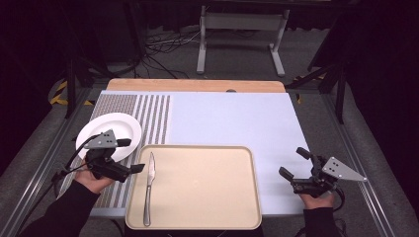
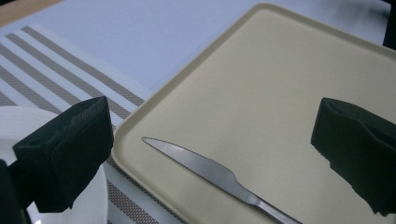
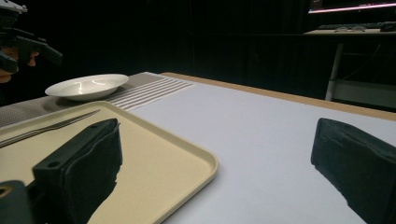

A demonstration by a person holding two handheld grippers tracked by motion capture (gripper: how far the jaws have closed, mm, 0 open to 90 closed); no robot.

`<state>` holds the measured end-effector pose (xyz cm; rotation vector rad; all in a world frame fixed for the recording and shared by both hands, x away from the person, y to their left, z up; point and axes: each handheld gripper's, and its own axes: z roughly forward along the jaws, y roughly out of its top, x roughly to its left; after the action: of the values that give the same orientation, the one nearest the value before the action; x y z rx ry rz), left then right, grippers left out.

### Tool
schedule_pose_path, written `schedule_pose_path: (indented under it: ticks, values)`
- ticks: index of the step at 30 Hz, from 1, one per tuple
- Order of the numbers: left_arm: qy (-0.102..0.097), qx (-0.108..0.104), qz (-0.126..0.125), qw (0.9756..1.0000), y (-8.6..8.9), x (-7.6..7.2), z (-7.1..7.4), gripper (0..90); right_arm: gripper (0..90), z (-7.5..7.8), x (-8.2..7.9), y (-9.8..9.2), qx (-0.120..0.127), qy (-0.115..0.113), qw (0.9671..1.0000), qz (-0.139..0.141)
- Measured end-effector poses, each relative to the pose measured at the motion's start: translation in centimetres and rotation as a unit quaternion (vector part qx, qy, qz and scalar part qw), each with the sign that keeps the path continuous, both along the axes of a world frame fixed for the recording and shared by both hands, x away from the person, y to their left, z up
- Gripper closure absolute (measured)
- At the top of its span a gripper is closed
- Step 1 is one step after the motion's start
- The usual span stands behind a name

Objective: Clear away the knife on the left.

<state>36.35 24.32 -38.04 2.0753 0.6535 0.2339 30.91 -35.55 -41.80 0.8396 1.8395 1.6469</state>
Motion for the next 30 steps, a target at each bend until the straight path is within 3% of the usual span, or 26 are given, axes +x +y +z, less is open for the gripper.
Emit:
schedule_pose_path:
  ticks: [1,3,8,12,16,19,25,30]
  values:
    - [-0.003,-0.008,0.004,1.0,0.6,-0.1,-0.1,0.3,2.6,0.0,0.0,0.0,0.0,0.0,1.0,0.0]
    - [-0.02,-0.005,0.011,0.9997,1.3,-0.3,-0.2,0.4,2.6,0.0,0.0,0.1,0.002,0.001,1.0,0.001]
    - [-0.034,-0.038,0.03,0.9983,2.9,-0.9,-0.6,0.4,2.6,0.0,0.0,0.1,0.0,0.001,1.0,0.0]
    - [-0.06,-0.073,0.046,0.9945,4.5,-1.3,-1.2,0.5,2.5,0.0,0.0,0.1,0.0,0.0,1.0,0.001]
    - [-0.07,-0.102,0.061,0.9905,5.7,-1.7,-2.1,0.7,2.5,-0.1,0.1,0.1,0.0,0.001,1.0,0.002]
    - [-0.073,-0.11,0.066,0.9891,6.2,-1.7,-2.4,0.7,2.5,-0.1,0.1,0.2,0.0,0.0,1.0,0.001]
    - [-0.098,-0.132,0.083,0.983,7.4,-2.1,-3.7,0.7,2.5,-0.1,0.1,0.2,0.0,0.0,1.0,0.002]
    - [-0.092,-0.138,0.091,0.9818,8.5,-2.2,-4.9,0.9,2.5,-0.2,0.1,0.2,-0.001,0.001,1.0,0.004]
